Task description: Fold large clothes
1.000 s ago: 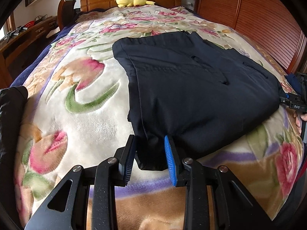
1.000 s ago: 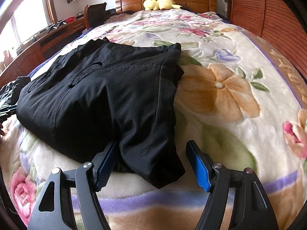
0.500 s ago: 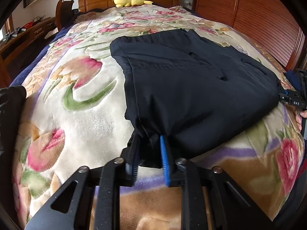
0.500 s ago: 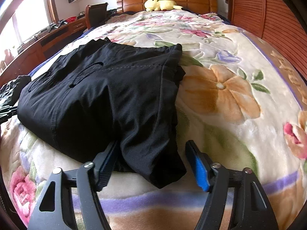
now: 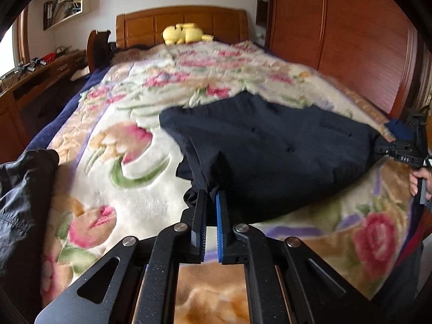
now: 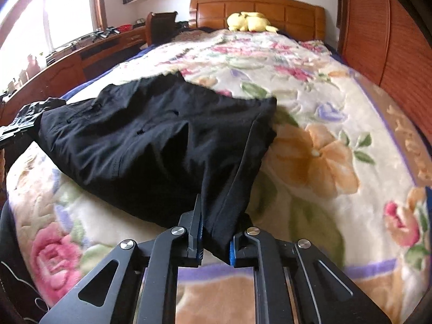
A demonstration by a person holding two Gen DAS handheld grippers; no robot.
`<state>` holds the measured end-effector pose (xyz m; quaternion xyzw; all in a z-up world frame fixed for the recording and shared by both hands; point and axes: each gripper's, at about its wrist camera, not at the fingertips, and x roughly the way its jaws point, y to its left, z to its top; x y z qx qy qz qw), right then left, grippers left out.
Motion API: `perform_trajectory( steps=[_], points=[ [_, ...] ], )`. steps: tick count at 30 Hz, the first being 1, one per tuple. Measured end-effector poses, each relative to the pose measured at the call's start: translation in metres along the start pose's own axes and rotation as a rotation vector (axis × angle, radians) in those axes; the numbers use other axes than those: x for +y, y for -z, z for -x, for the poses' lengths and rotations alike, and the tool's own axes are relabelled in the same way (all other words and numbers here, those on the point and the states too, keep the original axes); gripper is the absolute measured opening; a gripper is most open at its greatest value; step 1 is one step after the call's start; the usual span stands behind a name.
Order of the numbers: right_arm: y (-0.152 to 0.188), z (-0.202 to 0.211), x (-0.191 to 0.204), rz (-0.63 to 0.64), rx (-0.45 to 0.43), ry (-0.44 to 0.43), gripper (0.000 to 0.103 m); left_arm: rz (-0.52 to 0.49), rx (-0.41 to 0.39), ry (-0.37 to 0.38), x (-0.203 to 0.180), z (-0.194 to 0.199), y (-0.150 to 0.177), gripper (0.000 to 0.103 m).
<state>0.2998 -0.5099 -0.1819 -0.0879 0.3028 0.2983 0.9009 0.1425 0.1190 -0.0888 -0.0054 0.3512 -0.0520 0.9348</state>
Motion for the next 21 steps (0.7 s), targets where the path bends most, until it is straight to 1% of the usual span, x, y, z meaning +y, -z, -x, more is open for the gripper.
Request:
perform_trajectory(
  steps=[3, 5, 13, 17, 21],
  points=[
    [0.004, 0.023, 0.006, 0.017, -0.019, -0.005, 0.013, 0.011, -0.018, 0.011, -0.002, 0.018, 0.004, 0.006],
    [0.013, 0.039, 0.01, 0.026, -0.028, -0.013, 0.013, 0.014, -0.028, 0.015, -0.005, 0.031, 0.01, 0.006],
    [0.052, 0.095, 0.013, 0.003, -0.037, -0.041, 0.013, 0.004, -0.031, 0.042, -0.023, 0.082, 0.05, 0.006],
    [0.068, 0.113, 0.013, -0.026, -0.026, -0.057, 0.013, 0.004, -0.021, 0.043, -0.027, 0.09, 0.06, 0.006],
    [0.076, 0.105, 0.014, -0.029, 0.029, -0.037, 0.013, -0.005, 0.019, 0.03, -0.027, 0.077, 0.064, 0.007]
  ],
)
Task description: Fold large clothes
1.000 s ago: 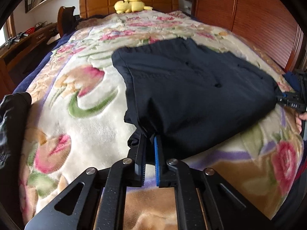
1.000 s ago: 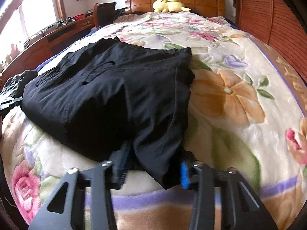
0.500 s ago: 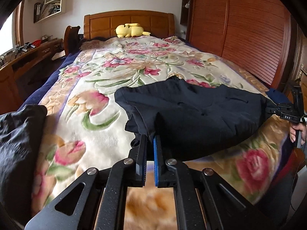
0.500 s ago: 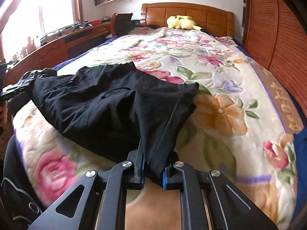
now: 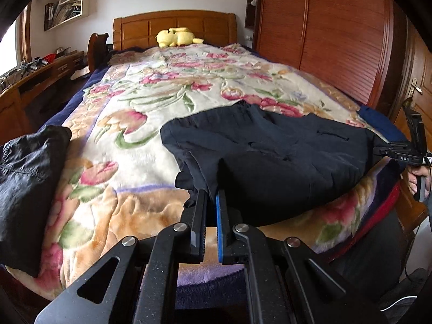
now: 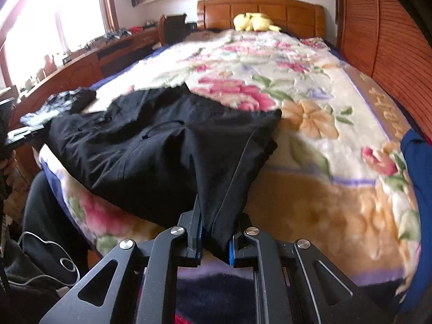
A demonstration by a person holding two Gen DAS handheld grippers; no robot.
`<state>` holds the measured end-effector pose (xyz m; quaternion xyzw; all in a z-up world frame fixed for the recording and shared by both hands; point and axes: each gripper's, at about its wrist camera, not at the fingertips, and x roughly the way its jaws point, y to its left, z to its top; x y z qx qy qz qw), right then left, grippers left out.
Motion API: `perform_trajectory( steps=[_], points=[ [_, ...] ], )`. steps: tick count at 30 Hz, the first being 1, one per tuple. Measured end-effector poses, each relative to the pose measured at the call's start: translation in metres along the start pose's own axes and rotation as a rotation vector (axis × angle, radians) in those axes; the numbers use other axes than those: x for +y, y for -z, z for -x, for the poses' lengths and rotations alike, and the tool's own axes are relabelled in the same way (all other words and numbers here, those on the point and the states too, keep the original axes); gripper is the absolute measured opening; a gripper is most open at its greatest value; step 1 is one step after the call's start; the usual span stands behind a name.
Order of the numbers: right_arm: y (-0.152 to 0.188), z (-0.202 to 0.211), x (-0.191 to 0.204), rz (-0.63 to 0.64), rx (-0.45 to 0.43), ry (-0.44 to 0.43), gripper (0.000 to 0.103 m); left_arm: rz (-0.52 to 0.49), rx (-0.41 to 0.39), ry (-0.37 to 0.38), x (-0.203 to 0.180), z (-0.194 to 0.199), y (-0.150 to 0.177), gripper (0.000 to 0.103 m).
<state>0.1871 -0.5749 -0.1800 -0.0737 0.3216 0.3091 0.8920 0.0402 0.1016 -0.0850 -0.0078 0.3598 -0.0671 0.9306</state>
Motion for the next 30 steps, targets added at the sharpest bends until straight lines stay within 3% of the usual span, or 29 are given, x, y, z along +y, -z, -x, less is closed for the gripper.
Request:
perform_trajectory(
  steps=[2, 5, 8, 11, 12, 16, 24, 30],
  points=[
    [-0.002, -0.003, 0.002, 0.0, 0.009, 0.009, 0.016, 0.001, 0.013, -0.005, 0.0, -0.002, 0.001, 0.007],
    [-0.008, 0.003, 0.0, -0.026, 0.005, 0.034, 0.028, -0.001, 0.009, -0.008, 0.001, 0.0, 0.0, 0.01],
    [-0.016, 0.017, 0.003, -0.023, -0.032, 0.05, 0.03, 0.028, -0.027, -0.013, 0.004, 0.009, -0.003, 0.013],
    [-0.027, 0.028, 0.002, -0.01, -0.068, 0.073, 0.043, 0.033, -0.063, -0.047, 0.008, 0.017, -0.009, 0.017],
    [-0.031, 0.029, 0.001, -0.003, -0.077, 0.083, 0.044, 0.031, -0.067, -0.05, 0.009, 0.017, -0.012, 0.022],
    [-0.05, 0.021, -0.006, 0.018, -0.094, 0.097, 0.044, 0.021, -0.081, -0.05, 0.01, 0.018, -0.024, 0.026],
    [-0.095, -0.056, -0.039, -0.006, 0.003, 0.1, 0.044, -0.024, -0.064, -0.013, -0.01, -0.004, -0.042, 0.032],
    [-0.122, -0.138, -0.064, -0.093, 0.166, 0.067, 0.044, -0.038, -0.02, 0.039, -0.028, -0.033, -0.047, 0.032]
  ],
)
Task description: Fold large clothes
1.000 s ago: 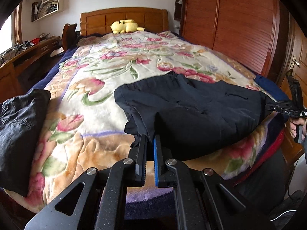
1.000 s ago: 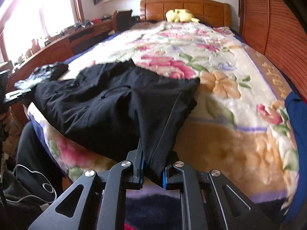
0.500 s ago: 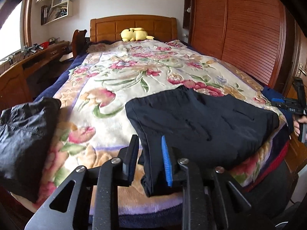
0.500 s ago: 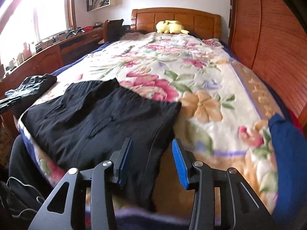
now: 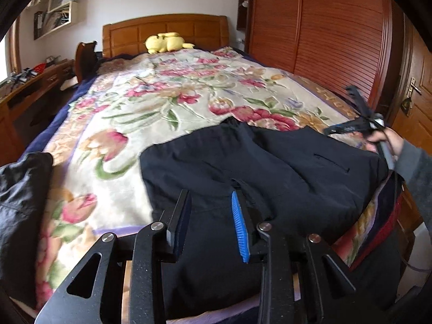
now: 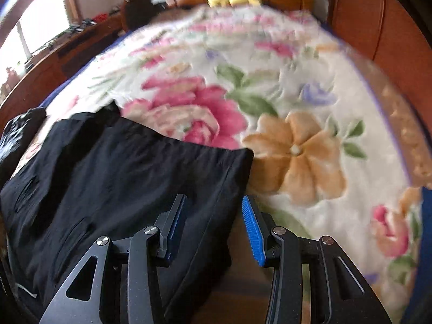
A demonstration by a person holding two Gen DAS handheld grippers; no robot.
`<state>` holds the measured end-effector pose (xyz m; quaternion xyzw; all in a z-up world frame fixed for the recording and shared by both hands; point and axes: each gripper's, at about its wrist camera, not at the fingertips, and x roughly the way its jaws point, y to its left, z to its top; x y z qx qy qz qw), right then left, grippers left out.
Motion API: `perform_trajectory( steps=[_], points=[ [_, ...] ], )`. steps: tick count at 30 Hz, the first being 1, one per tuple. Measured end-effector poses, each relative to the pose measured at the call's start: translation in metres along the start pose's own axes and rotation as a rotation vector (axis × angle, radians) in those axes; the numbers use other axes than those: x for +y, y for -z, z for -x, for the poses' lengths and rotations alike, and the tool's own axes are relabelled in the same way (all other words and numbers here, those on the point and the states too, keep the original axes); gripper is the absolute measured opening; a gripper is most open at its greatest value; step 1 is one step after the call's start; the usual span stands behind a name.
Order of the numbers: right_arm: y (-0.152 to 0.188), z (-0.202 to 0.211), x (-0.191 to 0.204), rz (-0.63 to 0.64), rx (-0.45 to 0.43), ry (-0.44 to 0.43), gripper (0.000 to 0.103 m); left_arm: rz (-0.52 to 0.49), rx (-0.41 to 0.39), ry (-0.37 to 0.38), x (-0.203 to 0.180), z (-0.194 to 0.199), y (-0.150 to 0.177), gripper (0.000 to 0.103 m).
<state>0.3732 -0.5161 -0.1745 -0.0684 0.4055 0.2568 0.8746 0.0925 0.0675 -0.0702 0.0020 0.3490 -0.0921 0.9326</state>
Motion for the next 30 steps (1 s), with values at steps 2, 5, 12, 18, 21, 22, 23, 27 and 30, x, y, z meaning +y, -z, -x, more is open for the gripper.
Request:
perform_trajectory(
  steps=[2, 5, 12, 18, 21, 22, 23, 27, 30],
  points=[
    [-0.01, -0.022, -0.002, -0.008, 0.043, 0.008, 0.044, -0.011, 0.014, 0.011, -0.007, -0.008, 0.0, 0.032],
    [-0.018, -0.048, -0.003, -0.018, 0.106, 0.017, 0.043, -0.021, 0.031, 0.033, -0.016, -0.016, 0.002, 0.032],
    [-0.034, -0.058, 0.011, 0.066, 0.057, 0.04, 0.005, -0.022, 0.052, 0.069, -0.028, -0.025, 0.006, 0.032],
    [-0.051, -0.052, 0.003, 0.07, -0.052, 0.224, 0.004, -0.022, 0.054, 0.074, -0.033, -0.029, 0.006, 0.032],
    [-0.05, -0.072, 0.001, 0.118, 0.052, 0.204, 0.004, -0.013, 0.067, 0.073, -0.03, -0.031, 0.009, 0.032],
    [-0.05, -0.071, 0.004, 0.13, 0.051, 0.209, 0.004, -0.011, 0.067, 0.073, -0.03, -0.03, 0.011, 0.032],
    [-0.052, -0.065, 0.007, 0.13, 0.034, 0.213, 0.004, -0.011, 0.069, 0.073, -0.03, -0.032, 0.011, 0.032],
    [-0.062, -0.028, 0.019, 0.126, -0.048, 0.194, 0.025, -0.003, 0.082, 0.073, -0.027, -0.034, 0.016, 0.032],
    [-0.06, 0.0, 0.045, 0.178, -0.077, 0.131, 0.043, -0.002, 0.086, 0.071, -0.026, -0.035, 0.019, 0.032]
  ],
)
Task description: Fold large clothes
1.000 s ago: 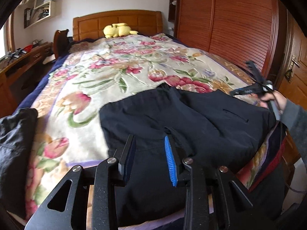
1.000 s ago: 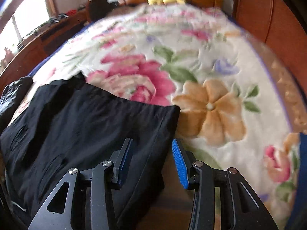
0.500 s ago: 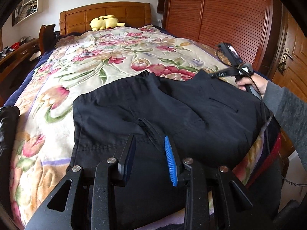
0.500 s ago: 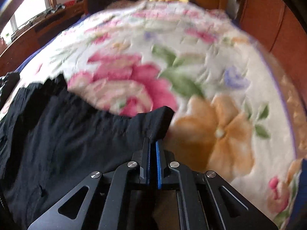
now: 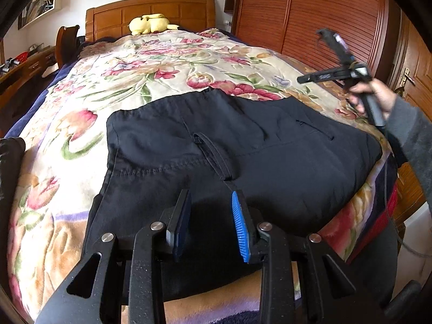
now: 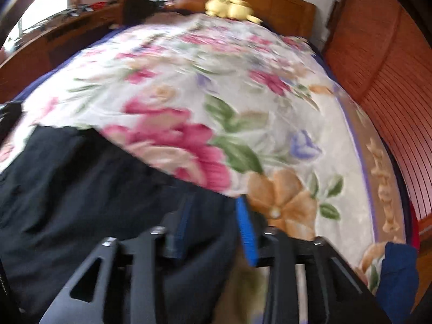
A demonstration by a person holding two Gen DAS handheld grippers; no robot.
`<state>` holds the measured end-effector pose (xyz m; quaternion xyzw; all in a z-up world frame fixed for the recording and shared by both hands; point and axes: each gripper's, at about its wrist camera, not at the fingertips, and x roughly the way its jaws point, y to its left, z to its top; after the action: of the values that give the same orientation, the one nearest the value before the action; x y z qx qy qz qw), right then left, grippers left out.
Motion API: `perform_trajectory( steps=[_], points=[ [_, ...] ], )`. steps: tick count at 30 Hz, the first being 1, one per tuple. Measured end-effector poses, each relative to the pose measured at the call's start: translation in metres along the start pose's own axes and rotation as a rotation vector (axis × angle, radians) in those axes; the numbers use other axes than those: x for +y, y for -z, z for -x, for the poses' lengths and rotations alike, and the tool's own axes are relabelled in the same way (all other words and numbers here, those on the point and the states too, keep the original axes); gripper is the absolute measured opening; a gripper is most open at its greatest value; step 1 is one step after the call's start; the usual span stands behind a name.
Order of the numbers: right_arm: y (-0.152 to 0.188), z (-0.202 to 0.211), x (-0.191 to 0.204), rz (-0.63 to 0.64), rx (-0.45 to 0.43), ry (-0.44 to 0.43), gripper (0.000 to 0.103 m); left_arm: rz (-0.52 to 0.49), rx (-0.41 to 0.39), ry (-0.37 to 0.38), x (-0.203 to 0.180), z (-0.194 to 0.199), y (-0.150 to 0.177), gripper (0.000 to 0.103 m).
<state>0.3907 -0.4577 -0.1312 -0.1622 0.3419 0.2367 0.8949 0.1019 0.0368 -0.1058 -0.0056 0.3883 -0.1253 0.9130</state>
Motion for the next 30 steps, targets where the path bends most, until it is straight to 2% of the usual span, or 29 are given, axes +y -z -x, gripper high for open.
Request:
perform_trajectory(
  steps=[2, 5, 7, 10, 13, 15, 16, 22, 26, 30],
  points=[
    [0.006, 0.017, 0.021, 0.051, -0.035, -0.036, 0.047, 0.009, 0.007, 0.003, 0.002, -0.002, 0.002, 0.032],
    [0.027, 0.035, 0.052, 0.067, -0.053, -0.147, 0.048, 0.016, 0.023, 0.002, 0.003, -0.007, 0.006, 0.032],
    [0.044, 0.038, 0.068, 0.081, -0.058, -0.188, 0.048, 0.022, 0.023, 0.006, 0.004, -0.008, 0.01, 0.032],
    [0.079, 0.039, 0.075, 0.088, -0.114, -0.16, 0.048, 0.037, 0.026, 0.02, 0.006, -0.012, 0.016, 0.032],
    [0.116, 0.011, 0.064, 0.044, -0.066, -0.133, 0.048, 0.051, 0.024, 0.037, 0.008, -0.015, 0.02, 0.032],
    [0.138, -0.008, 0.055, -0.001, -0.064, -0.183, 0.048, 0.046, 0.027, 0.037, 0.006, -0.017, 0.021, 0.032],
    [0.141, -0.011, 0.052, -0.028, -0.071, -0.201, 0.049, 0.042, 0.029, 0.029, 0.005, -0.018, 0.022, 0.032],
    [0.137, -0.005, 0.053, -0.041, -0.049, -0.163, 0.05, 0.037, 0.031, 0.001, 0.003, -0.013, 0.019, 0.032],
    [0.143, 0.042, 0.052, -0.052, -0.049, -0.145, 0.05, 0.02, 0.014, -0.014, -0.002, -0.003, 0.018, 0.032],
    [0.163, 0.093, 0.043, -0.057, -0.078, -0.132, 0.05, -0.001, 0.002, -0.009, -0.01, 0.005, 0.02, 0.032]
  ],
)
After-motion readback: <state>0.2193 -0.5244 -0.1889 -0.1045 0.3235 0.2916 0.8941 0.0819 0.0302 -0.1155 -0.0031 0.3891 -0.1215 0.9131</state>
